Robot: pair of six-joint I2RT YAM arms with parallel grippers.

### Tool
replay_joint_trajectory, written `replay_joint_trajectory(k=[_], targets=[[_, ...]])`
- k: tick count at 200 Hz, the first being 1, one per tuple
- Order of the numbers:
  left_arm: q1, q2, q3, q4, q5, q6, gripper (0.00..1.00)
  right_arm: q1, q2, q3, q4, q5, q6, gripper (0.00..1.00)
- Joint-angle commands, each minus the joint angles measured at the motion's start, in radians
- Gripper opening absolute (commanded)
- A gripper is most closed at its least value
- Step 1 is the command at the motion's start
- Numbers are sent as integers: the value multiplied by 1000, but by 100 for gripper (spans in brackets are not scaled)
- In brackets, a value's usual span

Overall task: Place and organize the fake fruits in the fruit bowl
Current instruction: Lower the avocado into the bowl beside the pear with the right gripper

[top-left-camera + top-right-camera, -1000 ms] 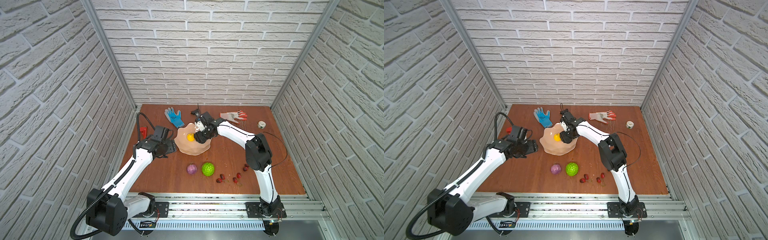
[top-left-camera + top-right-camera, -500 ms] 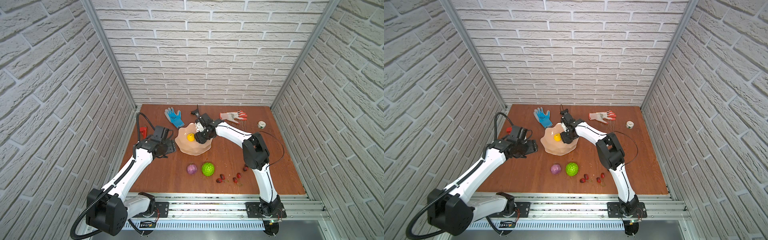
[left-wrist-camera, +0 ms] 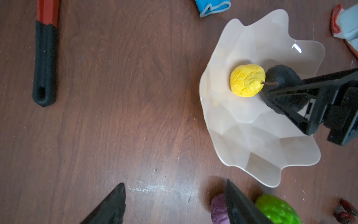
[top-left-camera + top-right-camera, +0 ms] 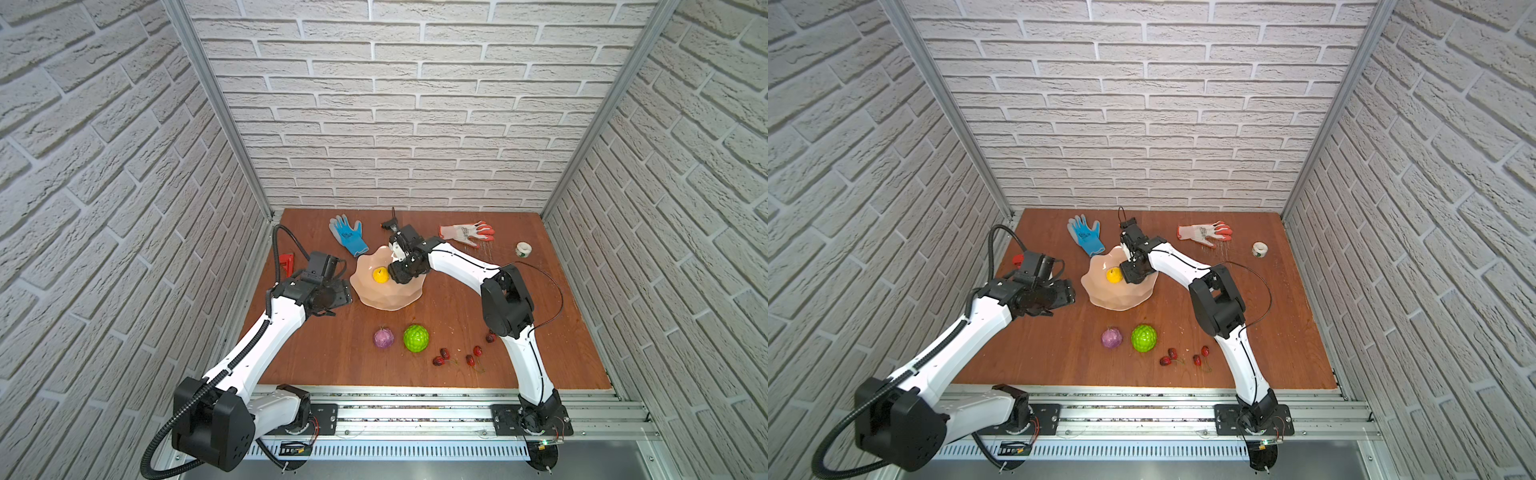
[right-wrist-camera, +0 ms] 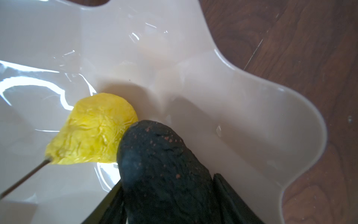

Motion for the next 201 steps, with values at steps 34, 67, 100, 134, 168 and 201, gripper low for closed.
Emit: replay_joint_trajectory(k=[34, 67, 100, 134, 168, 201], targets=[[6, -4, 3, 4, -17, 3, 80, 0, 14, 41, -5, 45, -17, 60], [8, -4, 1, 10, -16, 2, 80, 3, 16, 47, -12, 49, -16, 66], [6, 3, 6, 11, -3, 6, 81, 9, -2, 47, -10, 63, -30, 72], [6, 5, 9, 16, -3, 5, 81, 11, -8, 47, -3, 57, -38, 76], [6, 15, 19, 12, 1, 7, 81, 13, -8, 45, -2, 46, -37, 76], [6, 17, 26, 1, 11, 6, 81, 14, -24, 46, 0, 22, -36, 76]])
